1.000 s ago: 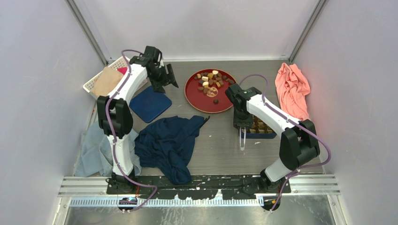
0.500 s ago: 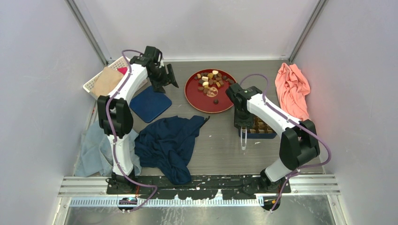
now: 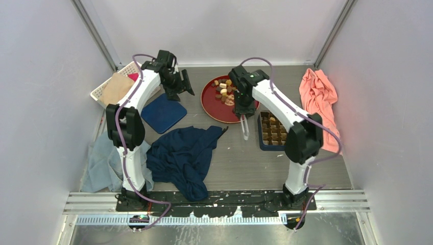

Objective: Pack the chocolate
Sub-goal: Pick up the fake chocolate from the plate.

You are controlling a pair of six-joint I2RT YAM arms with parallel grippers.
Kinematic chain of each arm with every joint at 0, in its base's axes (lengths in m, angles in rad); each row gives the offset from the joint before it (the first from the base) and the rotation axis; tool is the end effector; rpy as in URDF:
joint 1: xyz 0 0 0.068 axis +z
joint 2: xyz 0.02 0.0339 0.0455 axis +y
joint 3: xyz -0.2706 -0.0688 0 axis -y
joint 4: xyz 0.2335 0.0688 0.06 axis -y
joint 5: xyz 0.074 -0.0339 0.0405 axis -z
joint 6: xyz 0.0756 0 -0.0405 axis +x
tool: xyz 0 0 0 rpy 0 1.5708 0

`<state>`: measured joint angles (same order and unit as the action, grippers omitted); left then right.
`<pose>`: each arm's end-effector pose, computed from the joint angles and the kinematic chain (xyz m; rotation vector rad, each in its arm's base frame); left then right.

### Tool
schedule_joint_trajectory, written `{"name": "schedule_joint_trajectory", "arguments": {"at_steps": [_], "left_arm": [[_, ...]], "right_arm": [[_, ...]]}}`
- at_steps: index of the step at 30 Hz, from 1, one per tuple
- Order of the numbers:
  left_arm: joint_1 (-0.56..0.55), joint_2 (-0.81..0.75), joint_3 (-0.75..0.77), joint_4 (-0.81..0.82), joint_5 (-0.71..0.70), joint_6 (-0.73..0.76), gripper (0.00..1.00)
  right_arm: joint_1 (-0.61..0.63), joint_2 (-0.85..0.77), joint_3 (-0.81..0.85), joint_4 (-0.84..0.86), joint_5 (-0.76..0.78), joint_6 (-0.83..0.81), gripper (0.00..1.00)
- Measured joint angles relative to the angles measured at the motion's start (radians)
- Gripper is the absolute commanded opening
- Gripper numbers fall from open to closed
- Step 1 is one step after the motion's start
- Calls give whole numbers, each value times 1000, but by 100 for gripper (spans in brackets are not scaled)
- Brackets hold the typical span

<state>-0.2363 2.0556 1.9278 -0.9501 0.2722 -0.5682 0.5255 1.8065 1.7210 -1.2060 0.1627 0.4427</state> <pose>0.4374 -0.1262 0.2533 -0.3580 2.7067 -0.6126 0.3192 0.1710 0.2736 -0.0844 2.8184 -0.0190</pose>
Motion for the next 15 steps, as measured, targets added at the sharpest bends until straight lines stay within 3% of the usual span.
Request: {"name": "schedule_joint_trajectory", "arguments": {"at_steps": [6,15], "left_arm": [[0,0,0,1,-3,3,74],[0,0,0,0,-3,4,74]], "right_arm": [[3,180,57,-14,-105,-32,43],[3,205,61,-25,-128,-34,45]]}}
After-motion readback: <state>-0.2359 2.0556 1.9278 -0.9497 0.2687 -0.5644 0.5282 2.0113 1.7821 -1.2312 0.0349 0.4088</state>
